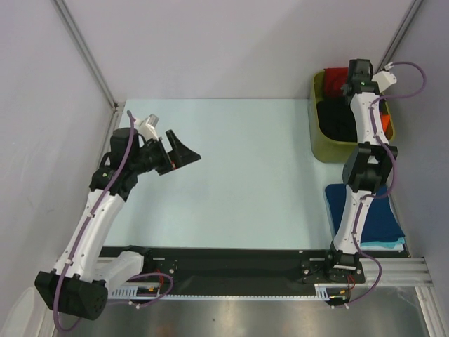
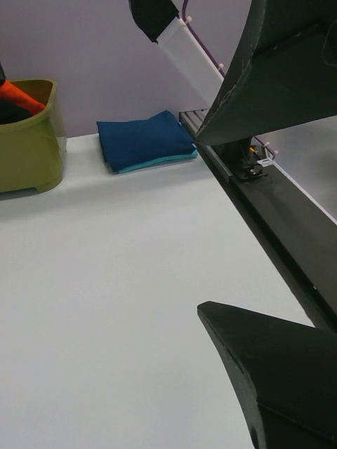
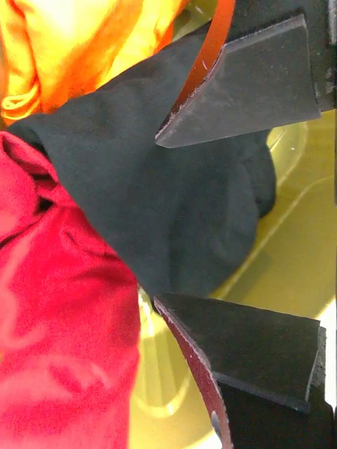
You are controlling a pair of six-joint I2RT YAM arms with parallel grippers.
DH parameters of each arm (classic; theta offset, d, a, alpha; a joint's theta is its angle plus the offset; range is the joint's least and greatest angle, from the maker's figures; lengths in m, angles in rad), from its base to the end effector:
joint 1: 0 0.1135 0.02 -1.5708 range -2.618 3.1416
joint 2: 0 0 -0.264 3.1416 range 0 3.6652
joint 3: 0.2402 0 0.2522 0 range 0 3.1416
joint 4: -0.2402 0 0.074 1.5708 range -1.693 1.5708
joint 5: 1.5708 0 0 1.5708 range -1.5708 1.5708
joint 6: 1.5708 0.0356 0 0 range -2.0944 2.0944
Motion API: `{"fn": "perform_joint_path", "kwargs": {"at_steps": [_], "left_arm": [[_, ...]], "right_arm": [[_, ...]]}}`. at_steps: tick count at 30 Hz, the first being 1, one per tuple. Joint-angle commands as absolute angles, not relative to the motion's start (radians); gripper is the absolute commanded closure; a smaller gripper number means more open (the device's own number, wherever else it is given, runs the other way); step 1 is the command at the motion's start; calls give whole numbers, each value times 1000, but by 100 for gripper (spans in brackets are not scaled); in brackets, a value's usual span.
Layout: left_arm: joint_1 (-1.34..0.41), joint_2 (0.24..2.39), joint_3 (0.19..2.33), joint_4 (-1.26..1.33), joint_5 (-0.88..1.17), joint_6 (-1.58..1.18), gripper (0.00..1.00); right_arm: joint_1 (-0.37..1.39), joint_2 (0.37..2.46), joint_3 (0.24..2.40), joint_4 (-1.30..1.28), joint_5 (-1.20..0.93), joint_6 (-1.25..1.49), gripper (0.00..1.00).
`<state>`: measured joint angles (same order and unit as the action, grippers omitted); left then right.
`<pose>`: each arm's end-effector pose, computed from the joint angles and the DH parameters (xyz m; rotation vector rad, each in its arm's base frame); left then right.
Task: Fold and stack the t-shirts
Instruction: Grab the tshirt from the pile
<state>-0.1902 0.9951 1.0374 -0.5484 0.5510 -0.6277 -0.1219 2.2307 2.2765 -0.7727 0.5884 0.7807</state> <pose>0.2024 -0.0580 0.3547 -0.1167 2.1690 -1.0576 0.4951 -0.0806 0.3244 1.2023 1.8093 -0.3046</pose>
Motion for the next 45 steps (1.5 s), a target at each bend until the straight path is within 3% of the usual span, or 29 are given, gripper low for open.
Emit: {"fn": "perform_joint_path", "kwargs": {"at_steps": [1, 4, 11, 12, 14, 15, 23, 30, 35, 41, 45], "left_arm": [[-183, 1031, 1115, -558, 537, -577, 0], [-183, 1061, 1144, -575, 517, -552, 0], [-192, 1106, 1206, -624, 463, -497, 0], [-192, 1109, 1221, -630, 457, -486, 0], [-193, 1118, 1235, -638, 446, -479, 0], [-193, 1120, 1244, -640, 443, -479, 0], [-196, 1117, 1282, -630, 474, -500, 0], [-206, 973, 1272, -676, 477, -526, 0], [-201, 871, 1194, -735, 509, -563, 0], [-170, 818, 1167, -771, 523, -597, 0], [-153, 810, 1255, -837, 474, -580, 0]], "right_arm": [[-143, 2284, 2359, -825, 607, 815, 12], [-150, 2318, 2358, -793, 589, 811, 14], [-166, 2378, 2390, -707, 535, 781, 49], [-169, 2390, 2432, -721, 528, 778, 64], [-169, 2385, 2470, -733, 509, 766, 82], [-169, 2375, 2480, -739, 508, 761, 100], [-130, 2084, 2439, -687, 531, 675, 100], [-35, 1812, 2350, -371, 543, 473, 100], [134, 1697, 2339, -145, 526, 361, 100], [366, 1654, 2430, -101, 482, 402, 100], [642, 1622, 2353, -136, 474, 405, 100]]}}
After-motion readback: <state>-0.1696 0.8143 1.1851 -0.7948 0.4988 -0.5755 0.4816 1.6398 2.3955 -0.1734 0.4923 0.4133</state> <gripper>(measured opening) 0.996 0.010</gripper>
